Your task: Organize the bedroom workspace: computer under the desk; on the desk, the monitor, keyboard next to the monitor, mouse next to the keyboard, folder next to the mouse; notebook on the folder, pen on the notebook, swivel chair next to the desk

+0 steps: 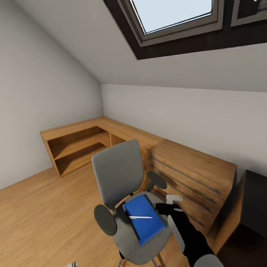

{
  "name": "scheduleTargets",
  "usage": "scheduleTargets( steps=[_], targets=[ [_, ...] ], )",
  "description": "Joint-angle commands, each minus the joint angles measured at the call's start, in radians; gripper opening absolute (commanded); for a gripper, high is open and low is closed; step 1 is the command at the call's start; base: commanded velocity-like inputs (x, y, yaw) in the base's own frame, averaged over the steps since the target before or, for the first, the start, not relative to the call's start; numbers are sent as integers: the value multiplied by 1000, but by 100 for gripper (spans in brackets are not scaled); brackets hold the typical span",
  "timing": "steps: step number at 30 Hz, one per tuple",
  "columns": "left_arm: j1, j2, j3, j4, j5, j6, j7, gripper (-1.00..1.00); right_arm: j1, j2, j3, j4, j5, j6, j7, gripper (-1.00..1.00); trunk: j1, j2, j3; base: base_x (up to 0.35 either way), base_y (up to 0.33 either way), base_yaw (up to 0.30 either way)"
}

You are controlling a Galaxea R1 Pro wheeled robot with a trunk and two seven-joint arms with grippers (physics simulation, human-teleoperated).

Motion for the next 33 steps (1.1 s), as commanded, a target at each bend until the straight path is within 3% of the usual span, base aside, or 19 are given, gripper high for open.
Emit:
scheduleTargets(
  steps=[1, 10, 25, 33],
  targets=[
    [-2, 1, 17, 6, 7, -6, 4, 100, 0, -6, 23, -17, -10, 23, 32, 100, 0, -1, -1, -135, -31, 0],
    [-2, 1, 21, 41, 4, -6, 3, 100, 2, -10, 45, -21, -9, 26, 34, 100, 0, -1, -1, -83, -65, 155],
    [-2, 1, 21, 70, 6, -6, 3, 100, 3, -11, 70, -19, -2, 24, 33, 100, 0, -1, -6, -117, -295, 272],
    [-2, 1, 65, 81, 7, -5, 2, 100, 3, -10, 81, -18, 17, 24, 34, 100, 0, -1, -12, -5, -345, 261]
  ],
)
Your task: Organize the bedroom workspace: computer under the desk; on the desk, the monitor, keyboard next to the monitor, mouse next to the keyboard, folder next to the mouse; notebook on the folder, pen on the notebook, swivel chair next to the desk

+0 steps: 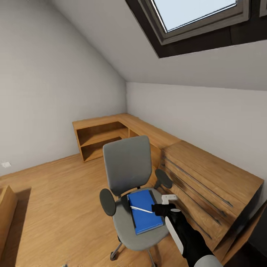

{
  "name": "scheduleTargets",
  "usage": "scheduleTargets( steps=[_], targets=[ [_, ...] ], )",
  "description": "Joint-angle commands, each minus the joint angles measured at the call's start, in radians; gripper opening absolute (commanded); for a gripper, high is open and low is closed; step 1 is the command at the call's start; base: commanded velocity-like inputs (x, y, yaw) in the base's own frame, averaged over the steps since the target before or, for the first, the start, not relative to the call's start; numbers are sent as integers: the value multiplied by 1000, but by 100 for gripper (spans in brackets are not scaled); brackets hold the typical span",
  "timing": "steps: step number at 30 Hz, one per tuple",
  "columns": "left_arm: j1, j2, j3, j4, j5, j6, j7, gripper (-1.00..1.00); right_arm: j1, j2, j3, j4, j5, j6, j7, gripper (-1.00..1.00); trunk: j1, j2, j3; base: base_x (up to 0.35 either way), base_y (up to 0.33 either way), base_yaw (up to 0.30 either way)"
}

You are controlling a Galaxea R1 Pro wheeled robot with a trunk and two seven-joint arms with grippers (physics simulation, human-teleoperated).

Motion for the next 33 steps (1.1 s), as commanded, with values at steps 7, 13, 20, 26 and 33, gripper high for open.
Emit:
scheduleTargets(
  steps=[7, 13, 20, 26, 33],
  targets=[
    [-2, 3, 49, 65, 11, 50, -39, 100, 0, -1, 27, 0, -8, 4, -8, 100, 0, -1, -7, 0, -346, 252],
    [-2, 5, 202, 99, 33, 223, -205, 100, 0, -2, 40, 0, -7, 4, -8, 100, 0, -1, -12, 0, -325, 247],
    [-2, 4, 332, 137, 34, 285, -357, 100, 0, -2, 52, 1, -7, 4, -7, 100, 0, -1, -19, 0, -165, 243],
    [-2, 1, 347, 141, 30, 290, -391, 100, 0, -2, 61, 1, -6, 4, -7, 100, 0, -1, -24, 0, -30, 242],
    [-2, -2, 351, 142, 28, 197, -394, 100, 1, -2, 63, 2, 4, 3, -6, 100, 0, -1, -31, 0, -5, 241]
  ],
)
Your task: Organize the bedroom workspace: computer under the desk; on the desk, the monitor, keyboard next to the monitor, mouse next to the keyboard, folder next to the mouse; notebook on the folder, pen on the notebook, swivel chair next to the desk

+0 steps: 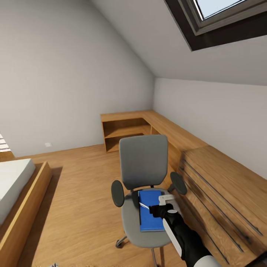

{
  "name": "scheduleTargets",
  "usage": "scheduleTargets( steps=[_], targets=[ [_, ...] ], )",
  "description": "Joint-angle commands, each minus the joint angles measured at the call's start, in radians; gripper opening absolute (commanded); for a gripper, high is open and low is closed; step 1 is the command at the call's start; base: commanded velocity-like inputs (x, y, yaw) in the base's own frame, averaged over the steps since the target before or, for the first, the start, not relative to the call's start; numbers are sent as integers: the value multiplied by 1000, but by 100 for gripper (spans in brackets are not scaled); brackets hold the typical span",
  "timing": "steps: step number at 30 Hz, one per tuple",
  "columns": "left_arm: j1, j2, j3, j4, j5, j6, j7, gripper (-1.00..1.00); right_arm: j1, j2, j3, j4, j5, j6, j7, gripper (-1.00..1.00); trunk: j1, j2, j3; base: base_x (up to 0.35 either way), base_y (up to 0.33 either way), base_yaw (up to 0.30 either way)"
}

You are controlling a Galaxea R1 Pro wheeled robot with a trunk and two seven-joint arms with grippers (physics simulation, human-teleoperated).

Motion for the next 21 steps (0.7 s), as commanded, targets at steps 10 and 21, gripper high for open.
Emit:
scheduleTargets(
  steps=[10, 21],
  targets=[
    [-1, -7, -14, -1, 10, -154, 4, 100, 0, 0, 28, 14, 13, 1, -7, 100, 0, -1, -11, 0, -1, 238],
    [-1, -8, -16, -1, 10, -163, 3, 100, 0, -2, 86, 34, 15, -1, -7, 100, 0, -1, -17, 0, -9, 114]
  ],
)
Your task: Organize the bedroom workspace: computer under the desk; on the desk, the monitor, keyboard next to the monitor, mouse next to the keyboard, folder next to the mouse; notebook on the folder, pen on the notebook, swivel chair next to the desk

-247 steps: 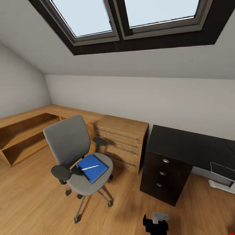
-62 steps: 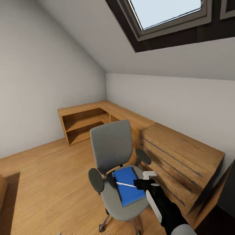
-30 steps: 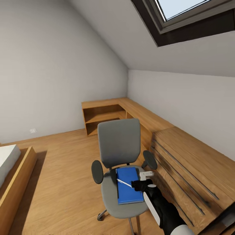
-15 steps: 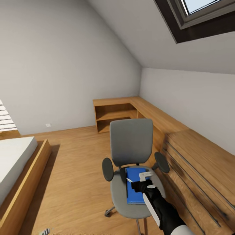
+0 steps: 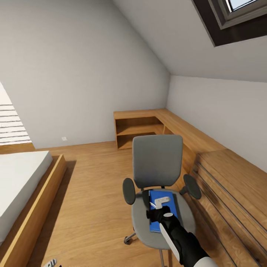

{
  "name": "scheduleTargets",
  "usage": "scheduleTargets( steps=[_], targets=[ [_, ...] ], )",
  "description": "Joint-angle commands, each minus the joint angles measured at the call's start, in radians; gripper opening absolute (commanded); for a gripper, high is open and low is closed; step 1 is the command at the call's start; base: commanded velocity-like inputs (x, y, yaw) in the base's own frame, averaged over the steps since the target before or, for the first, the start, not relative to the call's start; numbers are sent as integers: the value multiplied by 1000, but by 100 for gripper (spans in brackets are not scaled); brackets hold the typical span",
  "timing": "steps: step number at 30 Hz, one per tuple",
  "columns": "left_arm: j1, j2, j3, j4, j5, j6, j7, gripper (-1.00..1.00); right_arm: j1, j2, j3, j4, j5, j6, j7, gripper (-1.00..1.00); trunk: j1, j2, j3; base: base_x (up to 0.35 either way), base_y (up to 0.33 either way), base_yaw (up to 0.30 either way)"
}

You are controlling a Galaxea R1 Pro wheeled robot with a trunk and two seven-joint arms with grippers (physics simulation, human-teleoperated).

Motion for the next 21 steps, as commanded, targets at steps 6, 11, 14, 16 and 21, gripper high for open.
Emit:
scheduleTargets(
  steps=[6, 11, 14, 16, 21],
  targets=[
    [-1, 1, -9, -2, 7, -6, 8, 100, -1, -2, 6, -1, -8, 4, -9, 100, 0, -1, -1, 0, -94, 6],
    [-1, 1, -10, -2, 7, -6, 8, 100, -1, -26, 8, 0, -11, 4, -5, 100, 0, -1, -1, 0, -304, 37],
    [-1, 1, -10, -2, 7, -6, 8, 100, -1, -27, 9, 0, -10, 4, -5, 100, 0, -1, -1, 0, -180, 202],
    [-1, 1, -9, -2, 7, -6, 8, 100, -1, -27, 9, 0, -10, 4, -5, 100, 0, -1, -1, 0, -103, 231],
    [-1, 1, -8, -2, 7, -6, 8, 100, -1, -28, 10, 1, -10, 4, -5, 100, 0, -1, -1, 0, -49, 250]
  ],
)
